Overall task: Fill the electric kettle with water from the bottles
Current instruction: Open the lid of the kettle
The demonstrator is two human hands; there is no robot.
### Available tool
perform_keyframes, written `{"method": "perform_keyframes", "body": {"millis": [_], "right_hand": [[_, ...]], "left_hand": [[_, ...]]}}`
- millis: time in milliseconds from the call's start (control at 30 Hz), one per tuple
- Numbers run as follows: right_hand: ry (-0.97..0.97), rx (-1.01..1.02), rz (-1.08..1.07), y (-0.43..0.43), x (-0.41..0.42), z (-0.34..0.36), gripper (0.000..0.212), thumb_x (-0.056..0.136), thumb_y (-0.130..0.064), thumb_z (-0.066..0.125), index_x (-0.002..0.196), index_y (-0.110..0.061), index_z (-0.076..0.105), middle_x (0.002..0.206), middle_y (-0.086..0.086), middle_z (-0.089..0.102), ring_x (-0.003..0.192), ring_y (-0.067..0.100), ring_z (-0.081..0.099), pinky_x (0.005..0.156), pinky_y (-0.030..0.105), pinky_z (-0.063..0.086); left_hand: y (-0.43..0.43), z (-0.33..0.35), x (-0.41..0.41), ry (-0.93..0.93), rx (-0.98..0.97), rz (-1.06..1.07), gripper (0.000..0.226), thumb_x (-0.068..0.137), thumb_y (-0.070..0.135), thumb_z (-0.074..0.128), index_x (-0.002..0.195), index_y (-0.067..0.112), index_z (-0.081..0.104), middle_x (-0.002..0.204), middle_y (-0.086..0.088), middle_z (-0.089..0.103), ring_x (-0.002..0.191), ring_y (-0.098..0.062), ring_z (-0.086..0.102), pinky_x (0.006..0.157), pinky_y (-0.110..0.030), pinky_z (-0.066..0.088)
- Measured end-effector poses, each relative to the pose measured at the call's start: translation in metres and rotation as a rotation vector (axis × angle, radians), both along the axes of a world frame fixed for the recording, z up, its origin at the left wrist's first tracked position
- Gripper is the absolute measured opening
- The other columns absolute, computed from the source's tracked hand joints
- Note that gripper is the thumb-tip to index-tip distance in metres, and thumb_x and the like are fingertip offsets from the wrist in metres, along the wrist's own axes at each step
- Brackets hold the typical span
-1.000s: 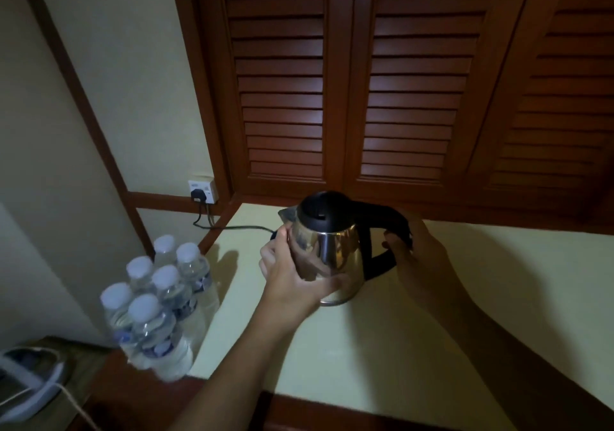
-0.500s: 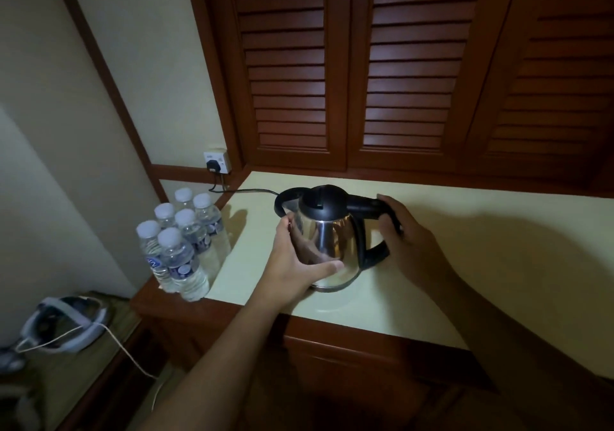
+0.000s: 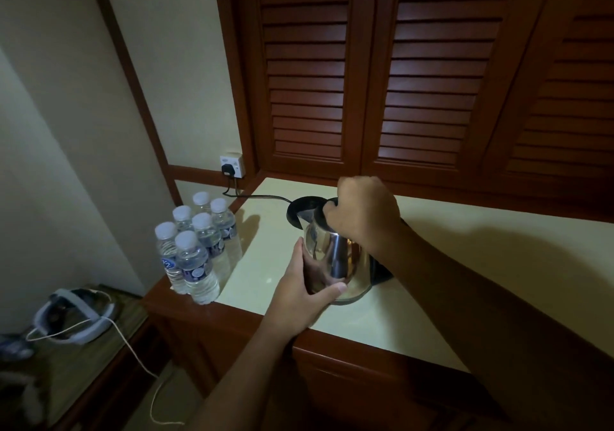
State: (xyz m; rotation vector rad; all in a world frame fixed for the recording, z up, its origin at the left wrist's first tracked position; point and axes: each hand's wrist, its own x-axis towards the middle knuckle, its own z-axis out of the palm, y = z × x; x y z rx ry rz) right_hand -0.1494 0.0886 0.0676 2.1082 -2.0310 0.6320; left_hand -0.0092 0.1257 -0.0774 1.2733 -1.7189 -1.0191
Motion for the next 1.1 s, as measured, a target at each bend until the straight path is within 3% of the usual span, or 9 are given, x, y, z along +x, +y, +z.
{"method": "perform_keyframes", "body": {"millis": [100,233,333,467,567,733,867,1000,1100], "right_hand": [[-0.102,-0.016,0.004,-0.005,-0.004,-0.004,0.019,0.087,-0.031,0.064,0.089,-0.012,0.067,0.083,0.004,0.063,0.084,0.025,0.061,0.066,0.032,0.053],[-0.286,-0.134,0.083,-0.003,-0.016,-0.005,0.013,0.088,-0.023,0.067,0.082,-0.012,0.068,0.074,0.002,0.065,0.063,0.014,0.062,0.051,0.02,0.047],[-0.496,-0.18,0.109,0.009,-0.032,0.0,0.007,0.095,-0.02,0.064,0.095,-0.017,0.07,0.084,-0.007,0.064,0.069,-0.002,0.056,0.055,0.006,0.042],[-1.012,-0.119,0.062,0.031,-0.055,-0.011,0.015,0.103,-0.028,0.052,0.111,-0.024,0.064,0.098,-0.008,0.066,0.077,0.001,0.068,0.053,0.008,0.049],[-1.164,-0.157,-0.017,0.047,-0.064,-0.026,0.019,0.106,-0.027,0.046,0.108,-0.025,0.065,0.095,-0.011,0.066,0.075,-0.007,0.065,0.057,0.005,0.044],[-1.118,-0.186,-0.053,0.068,-0.069,-0.063,0.026,0.107,-0.031,0.044,0.12,-0.03,0.066,0.11,-0.013,0.068,0.106,0.008,0.063,0.093,0.029,0.047],[-0.9,-0.389,-0.034,0.097,-0.055,-0.105,0.028,0.102,-0.032,0.046,0.122,-0.024,0.064,0.114,-0.014,0.06,0.108,0.007,0.057,0.092,0.025,0.046],[-0.797,-0.211,0.067,0.098,-0.035,-0.133,0.032,0.103,-0.033,0.046,0.132,-0.028,0.059,0.125,-0.02,0.052,0.116,0.003,0.055,0.096,0.021,0.046],[-0.812,-0.116,0.096,0.093,-0.025,-0.142,0.039,0.103,-0.03,0.051,0.142,-0.031,0.052,0.135,-0.025,0.041,0.121,-0.005,0.049,0.099,0.013,0.043]], "left_hand": [[-0.002,-0.003,0.001,0.004,-0.02,-0.003,0.099,0.083,0.049,0.085,0.158,0.048,0.021,0.153,0.023,0.051,0.138,-0.005,0.054,0.115,-0.029,0.048],[-0.001,-0.001,0.001,0.005,-0.029,0.008,0.087,0.085,0.041,0.085,0.146,0.062,0.027,0.144,0.029,0.055,0.13,0.008,0.056,0.099,-0.008,0.046],[0.0,0.0,0.001,0.018,-0.036,0.004,0.083,0.087,0.036,0.085,0.14,0.067,0.029,0.139,0.031,0.058,0.125,0.015,0.056,0.094,-0.005,0.047],[0.001,-0.001,0.002,0.023,-0.034,-0.006,0.083,0.087,0.036,0.085,0.143,0.064,0.029,0.14,0.031,0.057,0.125,0.018,0.054,0.091,-0.001,0.046],[0.002,-0.001,0.001,0.016,-0.031,-0.012,0.087,0.087,0.039,0.084,0.152,0.055,0.028,0.146,0.028,0.055,0.13,0.01,0.054,0.095,-0.003,0.045],[0.004,-0.001,0.002,-0.014,-0.038,0.001,0.085,0.088,0.044,0.083,0.152,0.053,0.028,0.144,0.029,0.055,0.128,0.01,0.055,0.093,-0.003,0.046],[0.011,0.002,0.0,-0.01,-0.085,0.059,0.065,0.088,0.042,0.084,0.135,0.059,0.042,0.128,0.033,0.064,0.121,0.015,0.057,0.086,-0.002,0.047],[0.016,0.004,0.0,0.017,-0.161,0.127,0.065,0.092,0.036,0.081,0.13,0.069,0.04,0.126,0.044,0.057,0.124,0.02,0.051,0.096,-0.002,0.043],[0.017,0.003,0.001,0.059,-0.187,0.171,0.06,0.097,0.032,0.076,0.144,0.054,0.047,0.133,0.029,0.062,0.129,0.007,0.056,0.11,-0.025,0.05]]}}
